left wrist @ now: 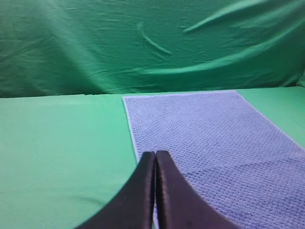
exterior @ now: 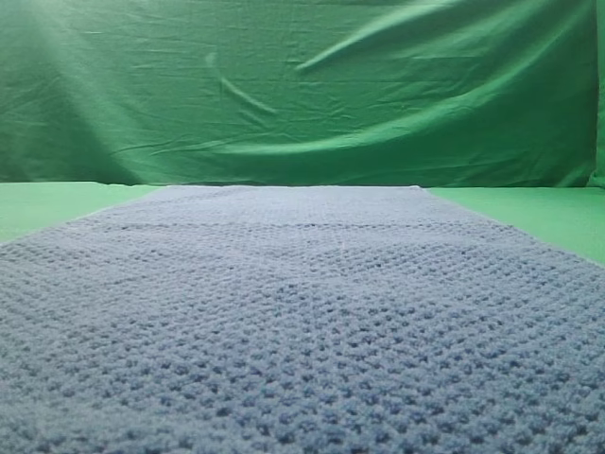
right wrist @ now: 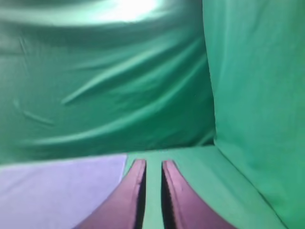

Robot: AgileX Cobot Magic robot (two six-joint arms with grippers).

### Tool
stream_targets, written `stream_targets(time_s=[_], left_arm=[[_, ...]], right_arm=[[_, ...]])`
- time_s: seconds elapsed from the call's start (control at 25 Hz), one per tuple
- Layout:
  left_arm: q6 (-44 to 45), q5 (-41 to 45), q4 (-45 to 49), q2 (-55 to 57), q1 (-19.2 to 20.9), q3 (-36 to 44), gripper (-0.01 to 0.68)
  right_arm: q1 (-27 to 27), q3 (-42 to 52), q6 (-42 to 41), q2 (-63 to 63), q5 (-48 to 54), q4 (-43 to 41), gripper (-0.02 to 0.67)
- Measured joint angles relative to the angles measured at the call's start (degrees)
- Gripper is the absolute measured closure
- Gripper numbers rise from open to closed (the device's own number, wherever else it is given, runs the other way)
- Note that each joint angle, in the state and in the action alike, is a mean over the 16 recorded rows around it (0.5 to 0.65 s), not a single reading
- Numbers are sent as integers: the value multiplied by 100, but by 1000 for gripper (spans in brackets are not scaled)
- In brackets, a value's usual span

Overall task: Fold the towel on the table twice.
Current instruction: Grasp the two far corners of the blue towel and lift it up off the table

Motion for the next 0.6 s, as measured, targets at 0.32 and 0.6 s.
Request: stream_targets(time_s=[0.32,0.6], left_arm=[[463,732,-115,315,-214,-460,673],[324,961,-153,707,-398,-625,673]], right_arm=[[210,-775,-542,631,1586,279,601],[382,-1102,-846,1239,1989,578,601]])
